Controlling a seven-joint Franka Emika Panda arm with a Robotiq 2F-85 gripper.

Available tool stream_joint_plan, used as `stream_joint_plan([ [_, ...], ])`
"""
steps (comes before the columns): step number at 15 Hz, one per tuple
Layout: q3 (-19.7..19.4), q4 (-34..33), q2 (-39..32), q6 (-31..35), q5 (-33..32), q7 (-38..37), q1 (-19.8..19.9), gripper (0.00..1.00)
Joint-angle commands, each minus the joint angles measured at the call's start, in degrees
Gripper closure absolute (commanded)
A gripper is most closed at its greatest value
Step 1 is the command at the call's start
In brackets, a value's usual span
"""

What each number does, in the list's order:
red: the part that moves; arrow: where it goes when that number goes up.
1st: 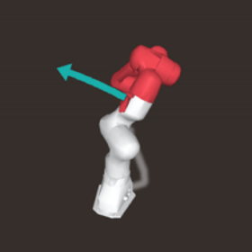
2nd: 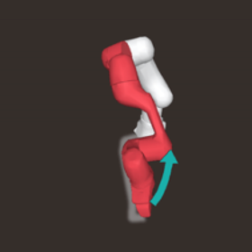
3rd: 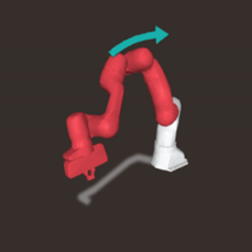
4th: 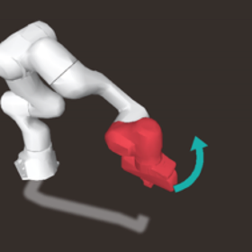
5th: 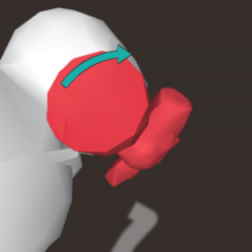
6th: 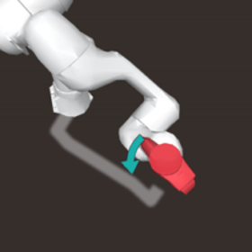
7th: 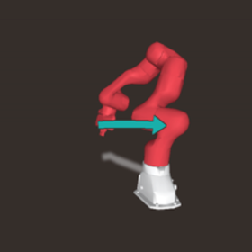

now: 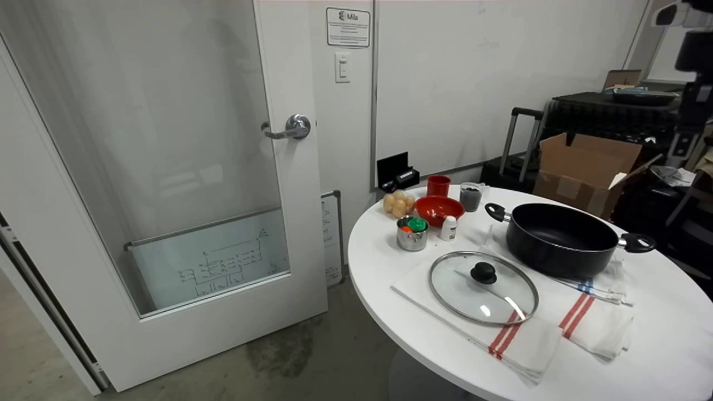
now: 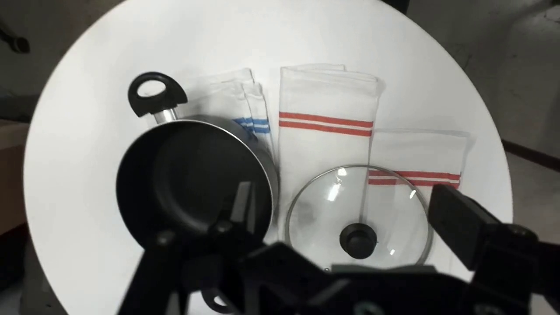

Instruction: Put the glass lid on the black pot.

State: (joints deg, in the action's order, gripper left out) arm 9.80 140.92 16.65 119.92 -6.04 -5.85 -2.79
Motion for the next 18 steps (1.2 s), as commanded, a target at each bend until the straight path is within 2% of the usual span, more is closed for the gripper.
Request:
stream_joint_plan([
  [1, -1.4, -7.11, -13.17, 5.29, 0.15, 5.91, -1.65, 0.0],
  [6, -1.01, -17.15, -29.01, 9.24, -0.02, 11.64, -2.79, 0.0],
  [11, -1.25, -27.66, -43.23, 10.67, -1.95, 13.92, -4.57, 0.0],
  [18, -3.28, -38.14, -57.2, 15.46, -6.45, 14.46, -7.07, 0.0],
])
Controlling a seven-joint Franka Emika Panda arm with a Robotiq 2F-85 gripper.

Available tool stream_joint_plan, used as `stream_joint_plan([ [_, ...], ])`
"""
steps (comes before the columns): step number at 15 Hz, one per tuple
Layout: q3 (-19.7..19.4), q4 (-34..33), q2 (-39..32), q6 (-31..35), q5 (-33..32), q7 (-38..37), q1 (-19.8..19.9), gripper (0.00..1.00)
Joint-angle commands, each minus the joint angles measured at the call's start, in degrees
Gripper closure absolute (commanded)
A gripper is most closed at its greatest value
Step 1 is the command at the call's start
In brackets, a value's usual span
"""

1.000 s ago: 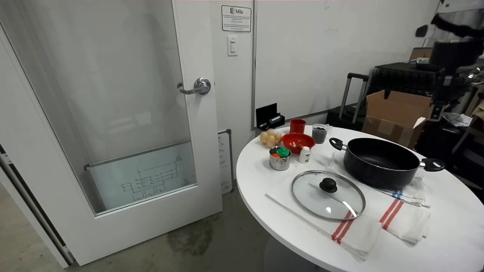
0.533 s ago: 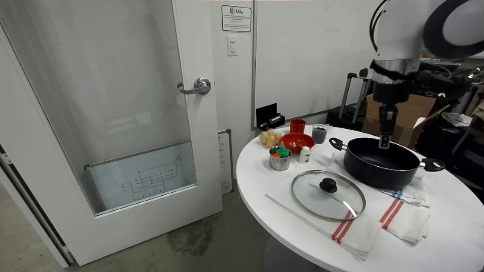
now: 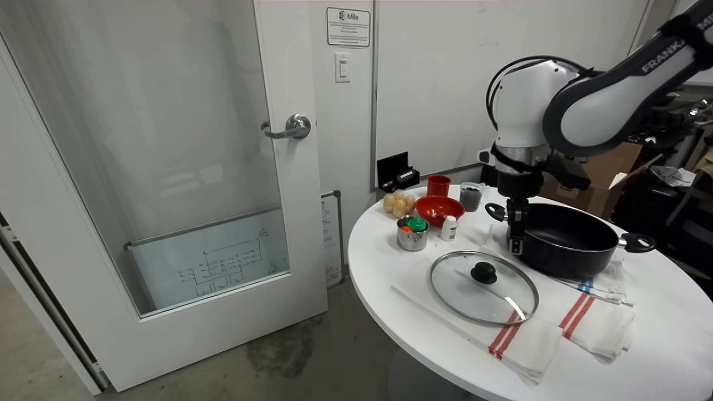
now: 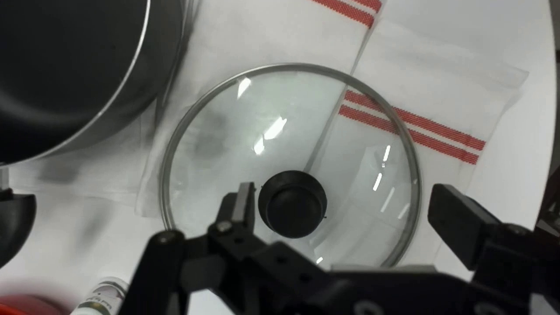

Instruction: Put the glass lid on the black pot.

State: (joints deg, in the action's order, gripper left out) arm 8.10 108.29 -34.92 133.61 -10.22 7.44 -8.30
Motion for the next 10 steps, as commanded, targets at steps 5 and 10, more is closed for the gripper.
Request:
stream_joint_plan([
  [5, -2.01, -10.17, -12.15, 4.9, -3.9, 3.55, -1.99, 0.0],
  [10, -1.62, -12.64, -15.41, 5.45, -3.49, 5.5, -1.8, 0.0],
])
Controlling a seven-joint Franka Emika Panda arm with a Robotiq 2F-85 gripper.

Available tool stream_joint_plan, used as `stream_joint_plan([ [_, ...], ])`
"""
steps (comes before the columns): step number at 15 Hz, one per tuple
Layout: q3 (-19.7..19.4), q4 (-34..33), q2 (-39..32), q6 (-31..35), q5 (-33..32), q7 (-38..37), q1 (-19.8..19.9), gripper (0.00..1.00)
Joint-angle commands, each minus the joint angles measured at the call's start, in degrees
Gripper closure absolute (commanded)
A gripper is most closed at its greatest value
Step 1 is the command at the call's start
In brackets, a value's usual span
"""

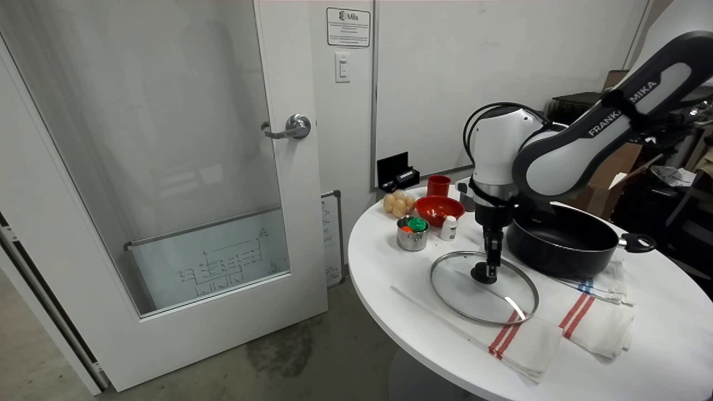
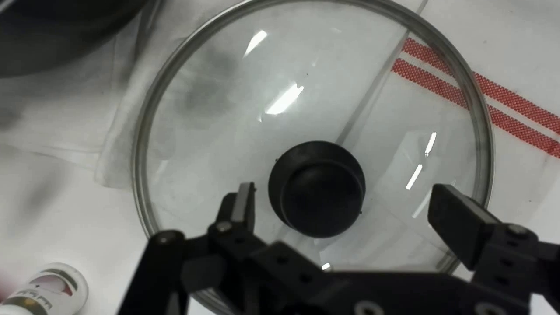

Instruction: Put the glass lid on the black pot.

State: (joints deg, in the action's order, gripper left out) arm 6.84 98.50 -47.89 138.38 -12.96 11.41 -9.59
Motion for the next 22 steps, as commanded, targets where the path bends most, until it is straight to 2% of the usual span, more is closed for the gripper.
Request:
stream_joint_plan([
  [1, -0.35, -3.16, -2.89, 0.7, -0.66, 1.67, -0.44, 0.0],
  [8, -0.26, -4.09, -4.11, 1.0, -0.55, 2.44, -0.3, 0.0],
  [9, -0.22, -4.17, -4.16, 1.08, -0.47, 2.43, -0.25, 0.25],
  [11, -0.18, -4.25, -4.16, 1.09, -0.42, 2.45, -0.21, 0.33],
  [16, -0.13, -4.5, -3.93, 1.18, -0.29, 2.47, -0.07, 0.72],
  [17, -0.12, -4.41, -3.86, 1.23, -0.27, 2.46, -0.03, 0.75],
  [22, 0.18, -3.65, -2.43, 0.94, 0.22, 2.24, 0.26, 0.75],
])
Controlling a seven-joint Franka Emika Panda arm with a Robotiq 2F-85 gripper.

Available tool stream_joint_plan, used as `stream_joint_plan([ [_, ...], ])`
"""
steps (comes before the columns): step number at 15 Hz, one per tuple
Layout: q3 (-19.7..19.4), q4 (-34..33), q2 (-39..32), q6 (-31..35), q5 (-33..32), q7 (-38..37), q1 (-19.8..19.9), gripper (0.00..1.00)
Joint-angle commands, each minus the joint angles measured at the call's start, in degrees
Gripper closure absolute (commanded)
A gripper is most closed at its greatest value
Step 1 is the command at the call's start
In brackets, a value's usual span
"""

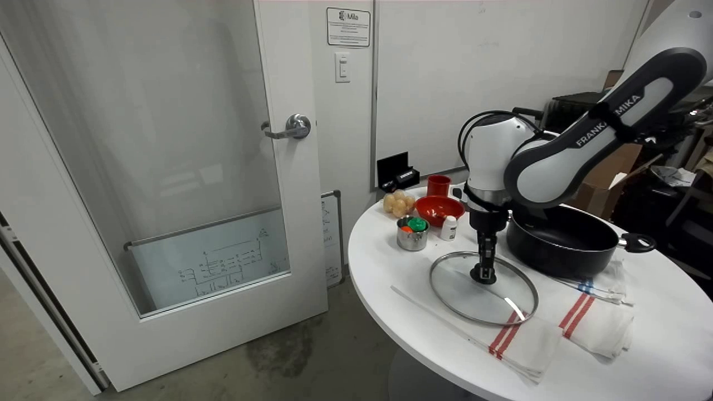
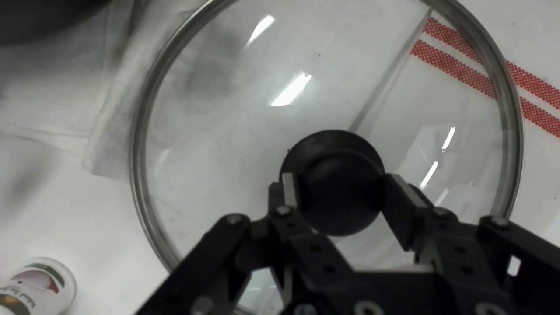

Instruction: Put the glass lid on the black pot.

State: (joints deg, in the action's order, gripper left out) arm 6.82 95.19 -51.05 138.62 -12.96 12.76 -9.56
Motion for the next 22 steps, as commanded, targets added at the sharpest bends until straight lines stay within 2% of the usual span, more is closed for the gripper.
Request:
stream_joint_plan([
  [1, 0.28, 0.07, 1.68, 0.28, 0.29, 0.74, 0.18, 0.75],
  [9, 1.57, 2.13, 8.93, -2.05, 1.95, 0.46, 0.89, 0.75],
  [17, 0.23, 5.19, 18.48, -8.92, 1.97, -2.19, 0.99, 0.75],
  [22, -0.98, 9.45, 24.21, -10.47, 2.2, -4.53, 2.34, 0.75],
])
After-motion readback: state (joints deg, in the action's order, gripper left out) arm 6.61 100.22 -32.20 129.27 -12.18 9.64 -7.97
